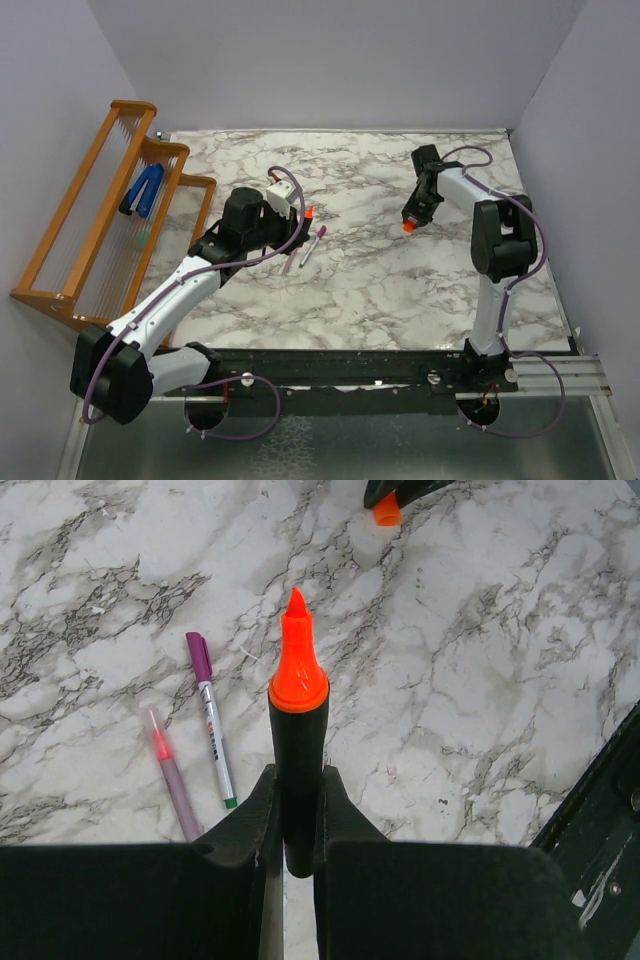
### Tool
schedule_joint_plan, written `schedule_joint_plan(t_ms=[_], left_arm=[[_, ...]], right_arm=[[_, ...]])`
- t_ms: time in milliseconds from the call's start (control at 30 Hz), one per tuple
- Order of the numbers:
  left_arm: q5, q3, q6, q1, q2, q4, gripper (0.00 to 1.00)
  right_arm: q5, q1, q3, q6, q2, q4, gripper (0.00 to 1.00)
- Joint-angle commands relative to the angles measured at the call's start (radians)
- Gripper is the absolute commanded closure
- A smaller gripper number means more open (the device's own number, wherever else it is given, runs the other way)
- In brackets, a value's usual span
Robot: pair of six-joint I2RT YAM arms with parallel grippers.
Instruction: Insert the pens into the pen caps
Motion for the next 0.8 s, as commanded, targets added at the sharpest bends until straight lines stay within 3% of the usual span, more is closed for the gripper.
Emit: schedule_joint_plan(t_ms=[0, 333, 600, 767], left_arm=[[-0.002, 0.013, 0.007, 0.008, 0.005, -0.011, 1.0], [-0.013, 0.004, 0.007, 0.006, 0.016, -0.016, 1.0], [0.038, 0.002, 0.012, 0.006, 0.05, -0.005, 1.0], [0.151, -0.032, -0.051, 0.006, 0.044, 0.094, 1.0]], right_arm=[[-0.022, 0.002, -0.046, -0.037, -0.014, 0.018, 1.0], [0.045, 0.071, -0.087, -0.18, -0.259, 0.068, 1.0], [-0.095, 0.164, -0.233, -0.296, -0.558, 0.211, 1.0], [-0.099, 0.251, -0.279, -0.354, -0.702, 0.256, 0.99]])
